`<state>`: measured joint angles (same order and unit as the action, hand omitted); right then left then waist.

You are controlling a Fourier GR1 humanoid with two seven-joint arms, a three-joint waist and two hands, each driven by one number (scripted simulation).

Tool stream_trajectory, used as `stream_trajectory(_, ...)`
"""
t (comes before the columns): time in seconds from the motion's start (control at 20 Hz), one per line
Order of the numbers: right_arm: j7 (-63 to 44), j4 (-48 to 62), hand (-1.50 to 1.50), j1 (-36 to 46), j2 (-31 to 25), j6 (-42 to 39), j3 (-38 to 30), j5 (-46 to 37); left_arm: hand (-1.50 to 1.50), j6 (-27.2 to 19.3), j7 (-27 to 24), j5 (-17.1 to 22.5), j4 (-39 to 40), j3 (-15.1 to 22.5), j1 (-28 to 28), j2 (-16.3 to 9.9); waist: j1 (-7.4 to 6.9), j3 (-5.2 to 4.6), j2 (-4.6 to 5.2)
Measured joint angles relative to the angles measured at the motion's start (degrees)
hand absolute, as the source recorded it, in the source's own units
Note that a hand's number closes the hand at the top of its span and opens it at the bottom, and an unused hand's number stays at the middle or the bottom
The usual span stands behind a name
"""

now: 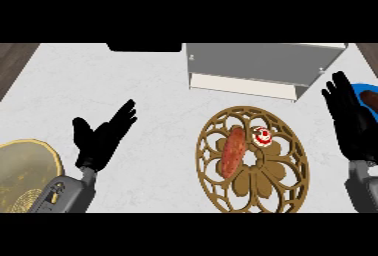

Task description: Pick the cupcake from the placemat and place it in the tiered shelf

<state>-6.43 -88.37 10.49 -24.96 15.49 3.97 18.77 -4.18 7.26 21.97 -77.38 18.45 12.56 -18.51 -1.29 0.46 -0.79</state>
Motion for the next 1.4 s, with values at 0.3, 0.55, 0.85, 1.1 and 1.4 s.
stream_trajectory(0.3, 2.2, -5.3, 1.5, -3.1, -6.8, 2.4, -6.1, -4.3, 0.0, -4.3, 1.4, -0.4, 1.4, -5.3, -4.7, -3.0, 1.69, -0.33, 0.27)
stream_trajectory(0.55, -3.9, -1.5, -1.5, -11.0, -11.5, 6.6, -7.9, -10.6, 0.0, -5.6, 1.8, 0.8, 0.8, -8.0, -6.6, -3.7, 2.16, -0.37, 0.43)
stream_trajectory(0.85, -0.6, -7.1, -1.5, -18.5, -11.4, 1.2, -10.0, -8.1, 0.0, -6.6, 3.2, 0.3, -0.6, -8.8, -8.0, -2.8, 2.04, -0.2, 0.31)
stream_trajectory(1.1, -4.5, -17.7, -1.5, -23.9, -14.7, -5.4, -9.4, -5.7, 0.0, -6.6, 3.6, 0.1, -1.4, -9.5, -8.9, -2.8, 2.27, -0.24, 0.21)
stream_trajectory(1.4, -18.9, -27.7, -1.5, -20.8, -20.0, -8.7, -7.1, -4.8, 0.0, -6.8, 5.0, -0.8, -0.8, -9.6, -7.8, -2.4, 1.49, -0.27, 0.41)
